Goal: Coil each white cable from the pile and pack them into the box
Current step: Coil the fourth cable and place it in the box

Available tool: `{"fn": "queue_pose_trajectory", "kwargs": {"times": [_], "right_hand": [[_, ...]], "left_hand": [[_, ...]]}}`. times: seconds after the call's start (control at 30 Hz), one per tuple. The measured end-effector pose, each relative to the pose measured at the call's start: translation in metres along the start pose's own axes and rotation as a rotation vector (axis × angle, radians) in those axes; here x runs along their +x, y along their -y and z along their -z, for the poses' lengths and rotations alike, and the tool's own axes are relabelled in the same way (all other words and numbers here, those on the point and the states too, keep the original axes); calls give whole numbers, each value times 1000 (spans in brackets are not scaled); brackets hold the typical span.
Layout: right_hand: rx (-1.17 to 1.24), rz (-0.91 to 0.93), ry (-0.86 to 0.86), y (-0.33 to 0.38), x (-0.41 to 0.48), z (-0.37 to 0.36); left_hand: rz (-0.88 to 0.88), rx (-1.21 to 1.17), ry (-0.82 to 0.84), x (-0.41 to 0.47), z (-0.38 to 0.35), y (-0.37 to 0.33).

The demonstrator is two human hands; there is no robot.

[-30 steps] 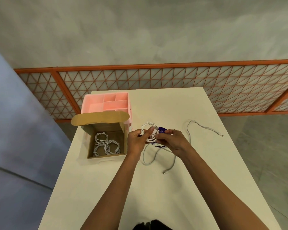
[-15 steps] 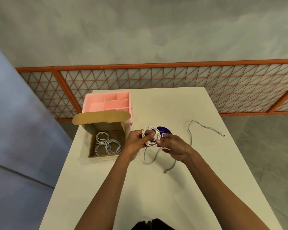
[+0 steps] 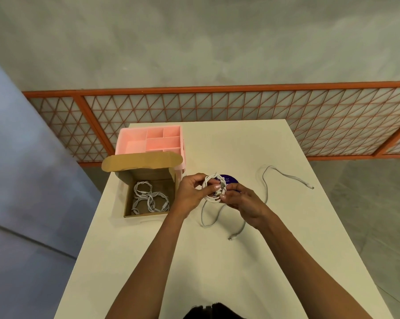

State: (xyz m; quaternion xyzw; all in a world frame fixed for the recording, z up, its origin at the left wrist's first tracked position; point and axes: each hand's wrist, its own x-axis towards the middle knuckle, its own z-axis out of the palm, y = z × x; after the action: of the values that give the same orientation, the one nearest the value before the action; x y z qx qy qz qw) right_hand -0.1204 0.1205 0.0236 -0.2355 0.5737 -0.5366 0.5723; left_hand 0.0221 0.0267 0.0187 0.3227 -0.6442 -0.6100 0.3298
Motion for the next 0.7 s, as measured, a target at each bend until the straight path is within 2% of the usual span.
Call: {"fn": "queue_pose_trajectory", "kwargs": {"times": [0.17, 0.37, 0.57, 0.7], "right_hand": [[-8, 9, 58, 2, -1, 3], [-123, 52, 25, 11, 2, 3], [-296, -21, 21, 11, 4, 5], [-308, -39, 33, 6, 4, 3]], "left_hand": [[29, -45, -8, -1, 0, 3], [155, -230, -65, -5, 1, 3], [204, -129, -80, -7, 1, 8], [251, -61, -108, -10, 1, 14]]}}
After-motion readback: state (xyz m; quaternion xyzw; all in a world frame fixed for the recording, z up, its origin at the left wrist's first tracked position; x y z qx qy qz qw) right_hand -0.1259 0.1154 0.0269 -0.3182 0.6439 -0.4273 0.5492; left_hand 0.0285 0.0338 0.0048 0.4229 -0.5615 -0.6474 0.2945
